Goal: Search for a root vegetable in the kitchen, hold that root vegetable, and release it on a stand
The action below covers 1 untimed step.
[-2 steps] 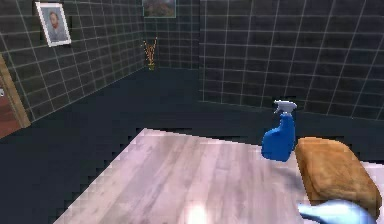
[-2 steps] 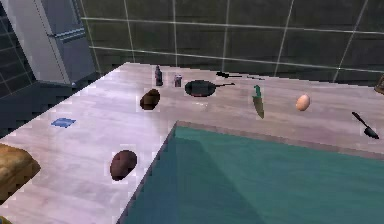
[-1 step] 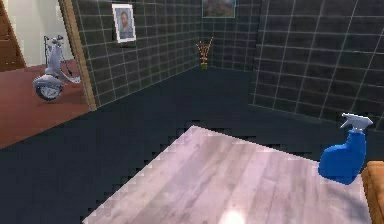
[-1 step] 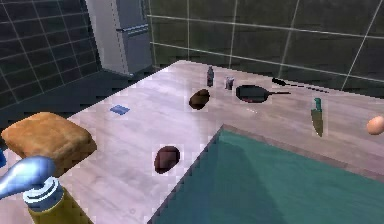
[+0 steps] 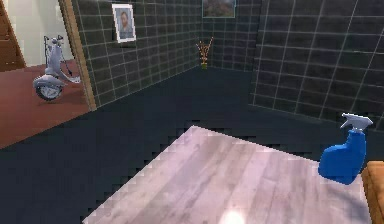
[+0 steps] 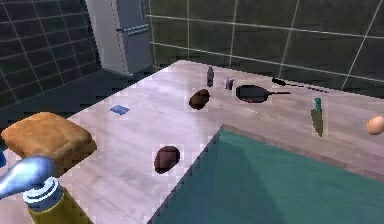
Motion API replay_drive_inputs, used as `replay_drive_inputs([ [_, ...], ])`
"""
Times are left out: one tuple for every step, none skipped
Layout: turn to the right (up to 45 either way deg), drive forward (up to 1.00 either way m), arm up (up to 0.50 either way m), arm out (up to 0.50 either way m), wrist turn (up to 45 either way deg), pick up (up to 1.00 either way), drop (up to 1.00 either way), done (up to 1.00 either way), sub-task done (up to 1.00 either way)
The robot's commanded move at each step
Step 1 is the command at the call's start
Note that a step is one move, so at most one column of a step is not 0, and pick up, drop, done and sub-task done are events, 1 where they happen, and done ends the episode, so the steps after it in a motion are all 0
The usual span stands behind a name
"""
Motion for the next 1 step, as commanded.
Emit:
replay_drive_inputs([
  [0.0, 0.0, 0.38, 0.0, 0.0, 0.0, 0.0, 0.0, 0.0],
])
